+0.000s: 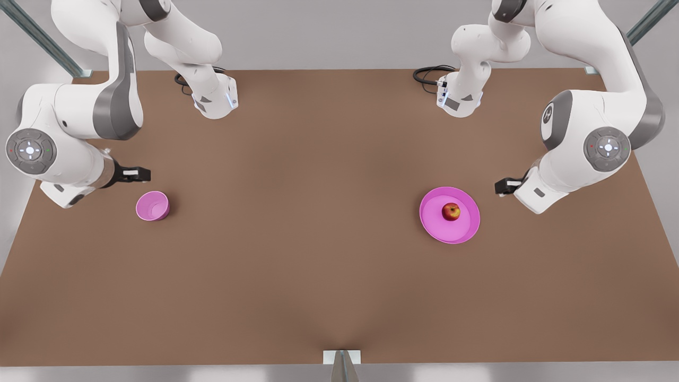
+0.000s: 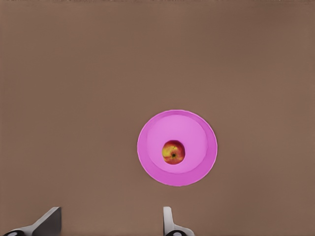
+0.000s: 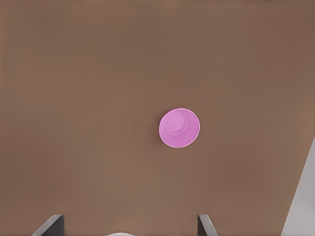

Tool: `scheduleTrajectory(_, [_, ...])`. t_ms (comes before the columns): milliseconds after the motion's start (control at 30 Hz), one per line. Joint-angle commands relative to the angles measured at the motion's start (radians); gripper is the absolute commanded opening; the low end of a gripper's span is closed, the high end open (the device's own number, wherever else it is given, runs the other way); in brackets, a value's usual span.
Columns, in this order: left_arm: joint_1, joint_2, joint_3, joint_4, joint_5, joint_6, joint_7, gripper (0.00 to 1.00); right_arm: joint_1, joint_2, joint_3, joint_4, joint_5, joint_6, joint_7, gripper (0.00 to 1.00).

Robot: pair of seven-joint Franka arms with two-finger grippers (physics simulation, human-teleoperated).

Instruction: Use the left arm to pick up the apple from the plate, transfer it to the gripper of the right arm, and then use the right arm to place it into the bowl

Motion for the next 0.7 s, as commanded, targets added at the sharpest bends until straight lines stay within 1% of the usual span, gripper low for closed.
scheduleTrajectory(0, [0.000, -0.001, 0.000, 0.000, 0.001, 0.025, -0.026, 1.00, -0.001, -0.001, 0.002, -0.001, 0.003, 0.029, -0.048, 1.00])
scheduleTrajectory(33, [-0.001, 0.000, 0.000, -0.001, -0.002, 0.025, -0.027, 1.00, 0.002, 0.005, 0.000, 0.002, 0.001, 0.029, -0.046, 1.00])
scheduleTrajectory(67, [-0.008, 0.008, 0.000, -0.045, -0.007, 0.041, -0.032, 1.00, 0.005, 0.007, 0.002, 0.006, 0.001, 0.029, -0.029, 1.00])
scheduleTrajectory(100, [-0.020, 0.020, 0.000, -0.137, -0.011, 0.127, -0.032, 1.00, 0.009, 0.007, 0.002, 0.008, -0.002, 0.029, -0.028, 1.00])
scheduleTrajectory(167, [-0.067, 0.045, 0.000, -0.335, -0.011, 0.408, -0.034, 1.00, 0.014, 0.010, 0.002, 0.003, 0.006, 0.027, -0.029, 1.00])
scheduleTrajectory(200, [-0.067, 0.051, 0.000, -0.387, -0.011, 0.486, -0.032, 1.00, 0.014, 0.011, 0.000, 0.002, 0.003, 0.029, -0.040, 1.00])
scheduleTrajectory(267, [-0.061, 0.048, 0.002, -0.547, -0.013, 0.710, -0.031, 1.00, 0.012, 0.013, 0.000, -0.004, 0.006, 0.029, -0.045, 1.00])
scheduleTrajectory(333, [-0.066, 0.045, 0.000, -0.630, -0.079, 0.817, -0.029, 1.00, 0.014, 0.013, 0.000, -0.008, 0.004, 0.029, -0.043, 1.00])
scheduleTrajectory(433, [-0.070, 0.053, 0.000, -0.701, -0.083, 0.916, -0.027, 1.00, 0.012, 0.014, 0.000, -0.009, 0.006, 0.029, -0.046, 1.00])
scheduleTrajectory(500, [-0.067, 0.065, 0.000, -0.727, -0.082, 0.923, -0.021, 1.00, 0.014, 0.018, 0.000, -0.011, 0.006, 0.027, -0.046, 1.00])
scheduleTrajectory(533, [-0.067, 0.065, 0.000, -0.770, -0.082, 0.989, -0.021, 1.00, 0.014, 0.019, 0.000, -0.011, 0.006, 0.027, -0.046, 1.00])
scheduleTrajectory(667, [-0.067, 0.076, 0.000, -0.817, -0.082, 1.008, -0.021, 1.00, 0.014, 0.025, 0.000, -0.012, 0.007, 0.027, -0.048, 1.00])
